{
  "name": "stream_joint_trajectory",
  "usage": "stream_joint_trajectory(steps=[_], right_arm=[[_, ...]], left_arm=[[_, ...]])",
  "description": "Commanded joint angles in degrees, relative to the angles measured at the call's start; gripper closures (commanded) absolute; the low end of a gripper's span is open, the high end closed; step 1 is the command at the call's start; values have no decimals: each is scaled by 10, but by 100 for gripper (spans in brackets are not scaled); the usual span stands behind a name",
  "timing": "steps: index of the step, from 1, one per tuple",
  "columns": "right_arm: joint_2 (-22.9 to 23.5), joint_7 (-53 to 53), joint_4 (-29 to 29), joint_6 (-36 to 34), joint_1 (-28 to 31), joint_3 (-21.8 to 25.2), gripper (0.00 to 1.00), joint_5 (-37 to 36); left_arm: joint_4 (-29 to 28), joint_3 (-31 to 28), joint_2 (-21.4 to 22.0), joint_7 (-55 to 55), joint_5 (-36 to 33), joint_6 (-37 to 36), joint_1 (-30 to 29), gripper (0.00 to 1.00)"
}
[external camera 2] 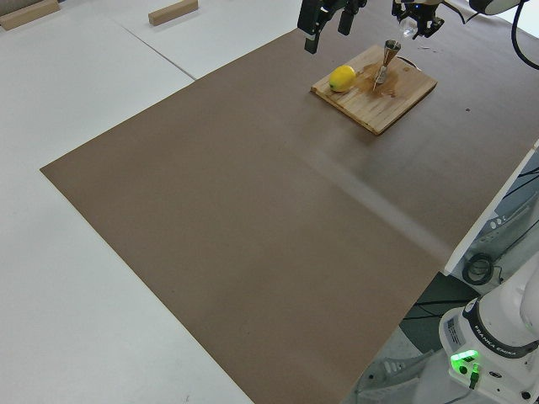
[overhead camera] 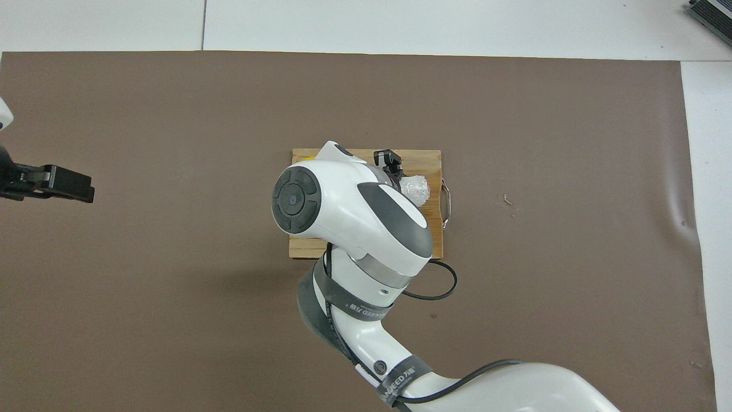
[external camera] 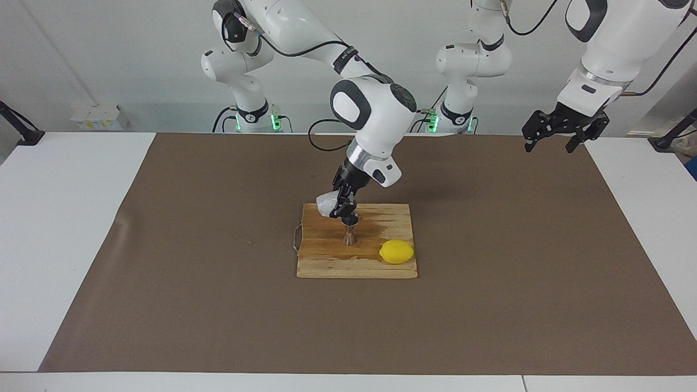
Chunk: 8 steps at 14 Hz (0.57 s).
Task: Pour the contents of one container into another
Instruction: 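Tilt the white cup above the silver cup with the right gripper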
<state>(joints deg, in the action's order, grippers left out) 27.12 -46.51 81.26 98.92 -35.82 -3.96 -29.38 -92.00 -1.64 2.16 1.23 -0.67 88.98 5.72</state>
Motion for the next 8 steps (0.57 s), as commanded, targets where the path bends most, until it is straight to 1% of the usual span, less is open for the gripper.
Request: stream_joint_trajectory(steps=[1, 5, 7, 8], right_arm=[[12, 14, -19, -12, -1, -2, 100, -16], [10, 13, -20, 0, 8, -3, 100, -6], [2, 12, -20, 28, 30, -8, 100, 52], [-3, 7, -20, 31, 40, -8, 100, 81]], left_arm=[[-12, 2, 11, -5, 7, -1, -4, 0], [-12, 2, 11, -5, 7, -1, -4, 0], [-12, 2, 11, -5, 7, 0, -4, 0], [-12, 2, 11, -5, 7, -1, -4, 0]])
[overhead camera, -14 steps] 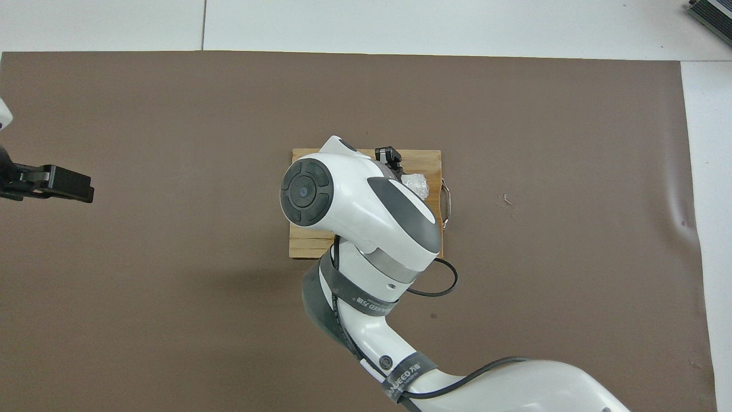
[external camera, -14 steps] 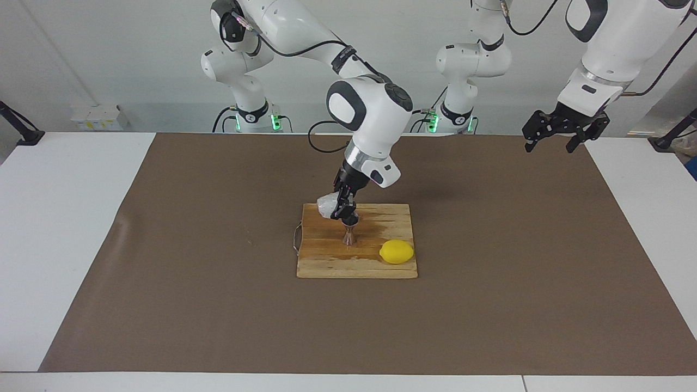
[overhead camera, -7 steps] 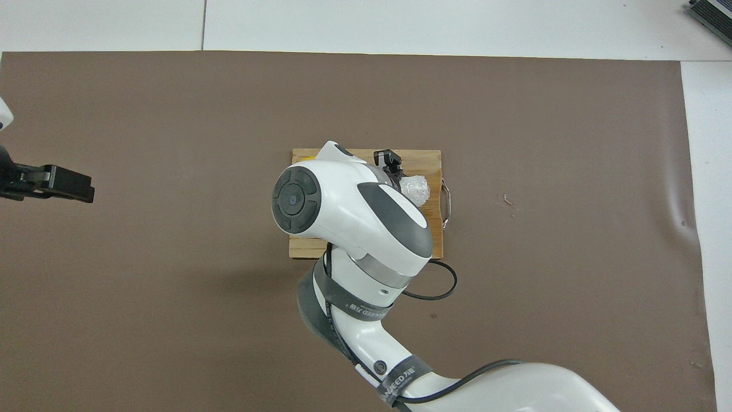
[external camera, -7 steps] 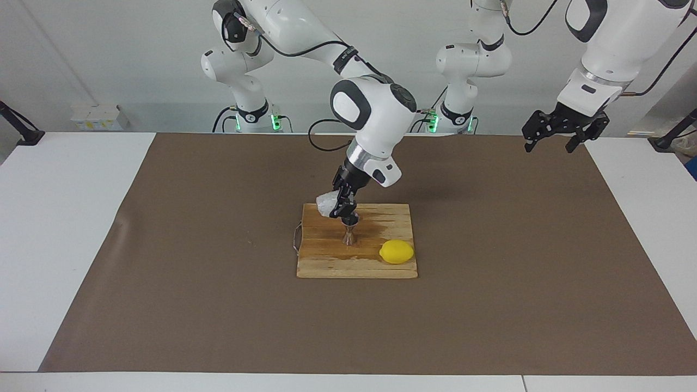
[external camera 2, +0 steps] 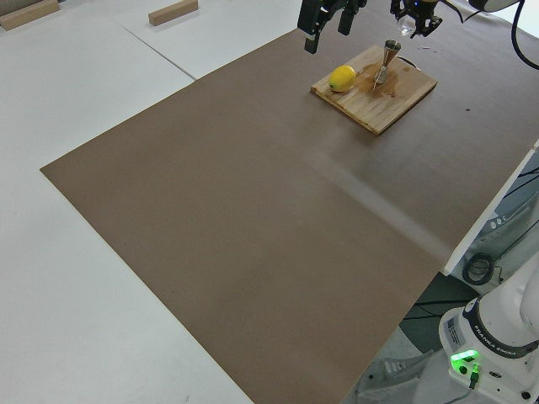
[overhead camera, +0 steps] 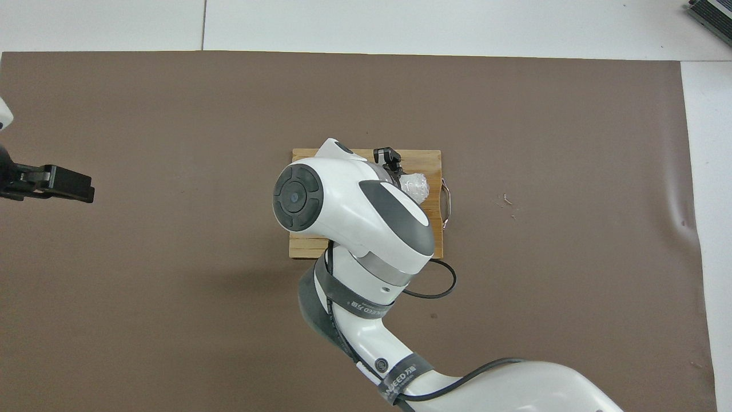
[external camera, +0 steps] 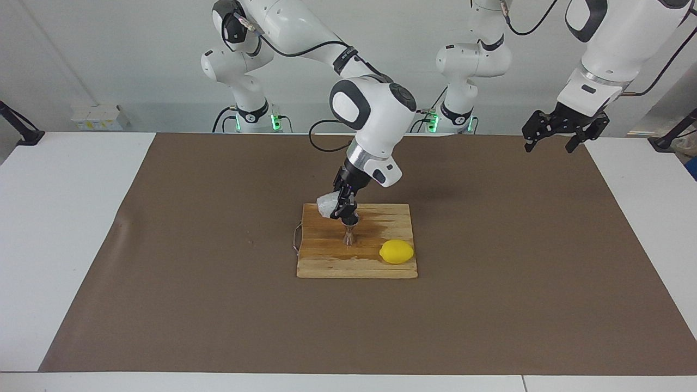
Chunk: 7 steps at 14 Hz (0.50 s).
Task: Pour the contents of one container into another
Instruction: 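Tilt the white cup above the silver cup with the right gripper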
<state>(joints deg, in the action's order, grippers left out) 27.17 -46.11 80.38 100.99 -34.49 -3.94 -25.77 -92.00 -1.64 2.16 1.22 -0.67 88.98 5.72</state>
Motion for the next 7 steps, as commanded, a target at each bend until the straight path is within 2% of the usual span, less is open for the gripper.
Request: stream_joint_trajectory(steps=[1, 3, 7], right_arm=[[-8, 2, -11, 11, 31, -9, 100, 63], [-14, 1, -10, 23, 32, -10, 100, 72], [-34, -25, 1, 41, 55, -10, 100, 155]], left_arm=[[-12, 2, 12, -5, 7, -1, -4, 0], [-12, 2, 12, -5, 7, 0, -4, 0], [-12, 2, 11, -5, 7, -1, -4, 0]])
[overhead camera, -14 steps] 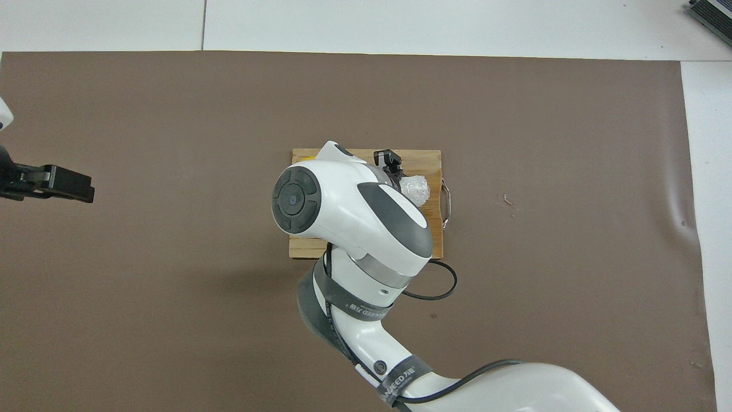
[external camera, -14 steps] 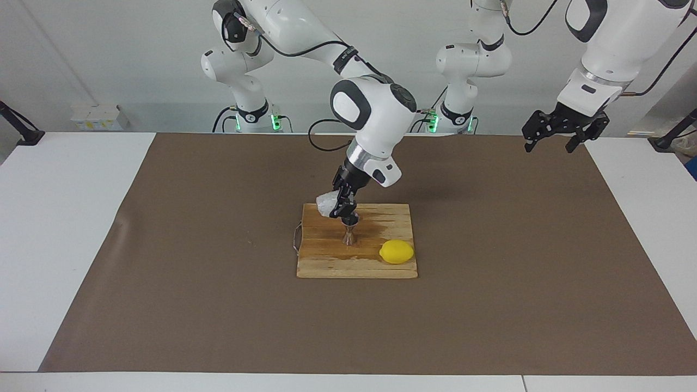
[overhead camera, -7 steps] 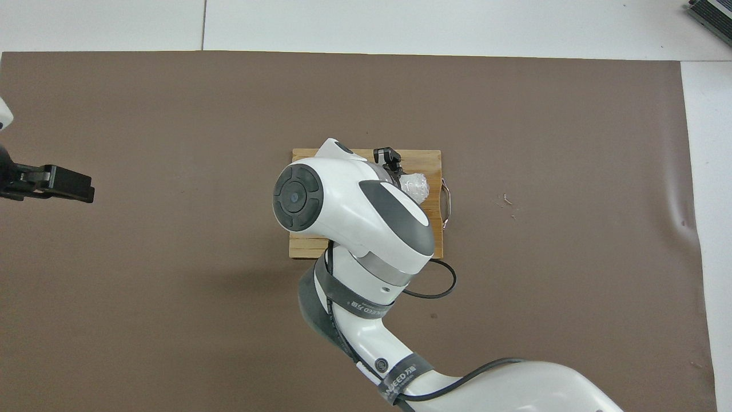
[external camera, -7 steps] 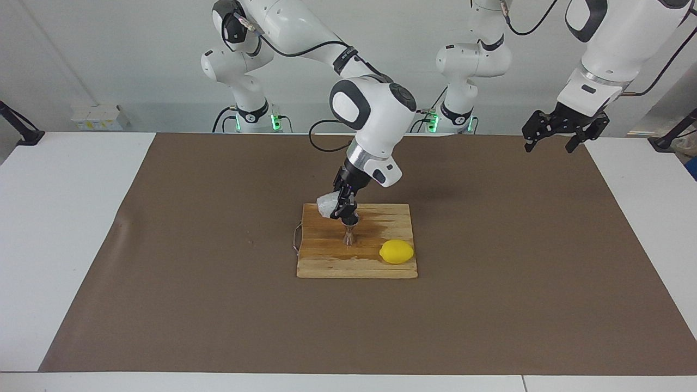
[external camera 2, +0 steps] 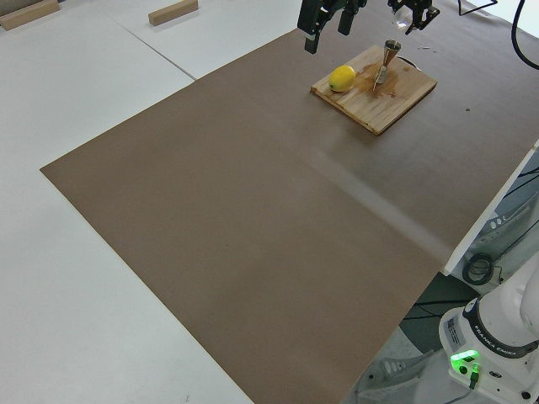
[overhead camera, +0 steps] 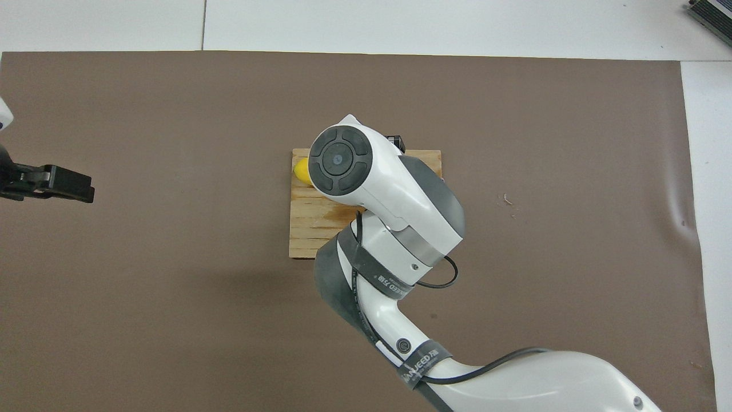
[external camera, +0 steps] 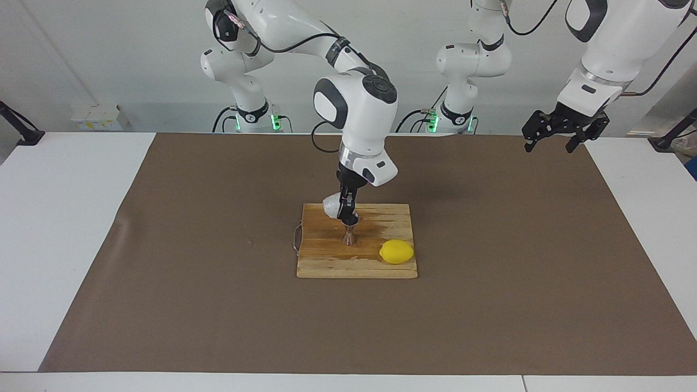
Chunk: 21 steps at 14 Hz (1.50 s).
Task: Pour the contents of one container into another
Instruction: 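Tilt the white cup above the silver cup with the right gripper, then set the white cup back beside the board and open the right gripper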
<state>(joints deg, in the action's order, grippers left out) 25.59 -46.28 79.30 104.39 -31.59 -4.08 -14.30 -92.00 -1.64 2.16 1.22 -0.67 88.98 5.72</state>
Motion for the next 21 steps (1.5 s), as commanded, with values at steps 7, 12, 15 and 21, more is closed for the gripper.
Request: stream_joint_trajectory(steps=[7, 12, 15, 21], right_arm=[[-66, -221, 65, 11, 141, -8, 100, 227], [-104, -411, 182, 87, 251, -8, 100, 370], [-151, -544, 330, 187, 306, -8, 100, 488], [-146, -697, 415, 245, 353, -7, 100, 574]], left_arm=[[-13, 2, 11, -5, 7, -1, -4, 0], [-12, 2, 11, -5, 7, 0, -4, 0], [-12, 2, 11, -5, 7, -1, -4, 0], [-12, 2, 12, -5, 7, -1, -4, 0]])
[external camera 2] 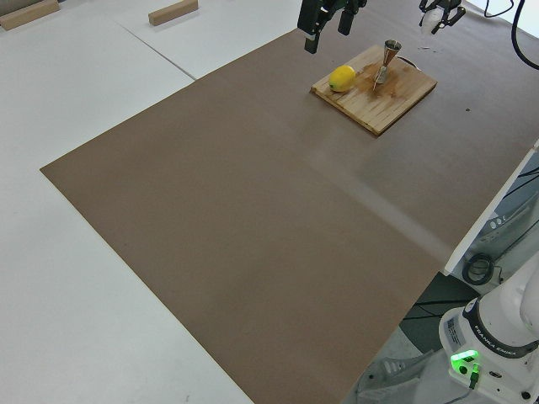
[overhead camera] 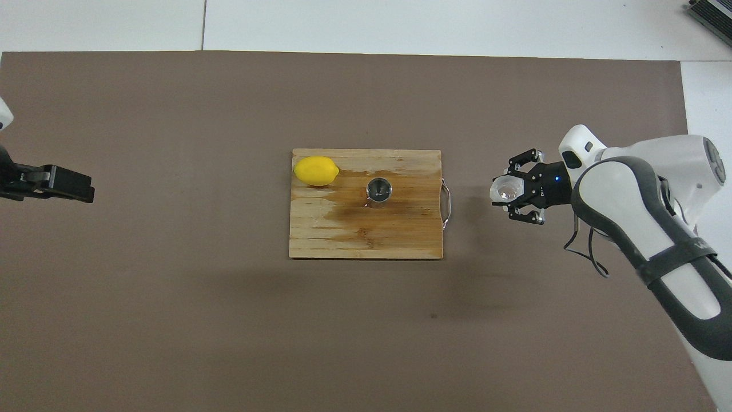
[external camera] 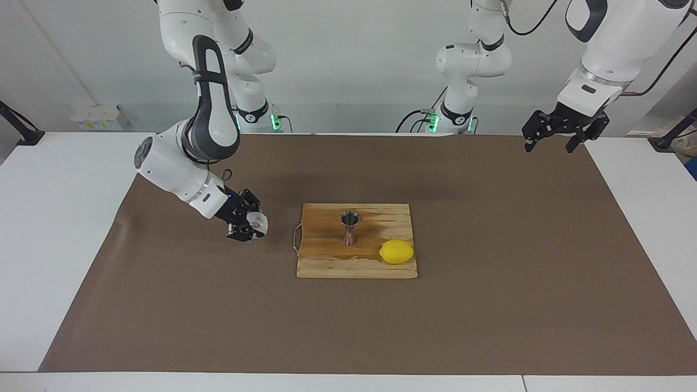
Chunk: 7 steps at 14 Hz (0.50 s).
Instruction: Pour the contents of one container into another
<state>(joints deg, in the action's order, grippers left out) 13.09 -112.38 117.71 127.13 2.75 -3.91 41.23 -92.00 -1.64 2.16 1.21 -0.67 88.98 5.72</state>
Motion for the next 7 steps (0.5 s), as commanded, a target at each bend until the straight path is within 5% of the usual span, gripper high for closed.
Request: stream_joint_trajectory(steps=[1, 5, 6, 7], right_arm=[[-17, -57, 33, 19, 18, -8, 100, 18], [20, -135, 35, 22, 52, -8, 100, 18], [24, -143, 36, 25, 54, -8, 88, 18], [26, -144, 36, 25, 56, -8, 19, 18]], left_arm=[[-12, 2, 12, -5, 7, -1, -4, 0], [-12, 2, 11, -5, 7, 0, -4, 0], [-12, 2, 11, -5, 7, 0, -4, 0], [-12, 2, 12, -5, 7, 0, -4, 0]])
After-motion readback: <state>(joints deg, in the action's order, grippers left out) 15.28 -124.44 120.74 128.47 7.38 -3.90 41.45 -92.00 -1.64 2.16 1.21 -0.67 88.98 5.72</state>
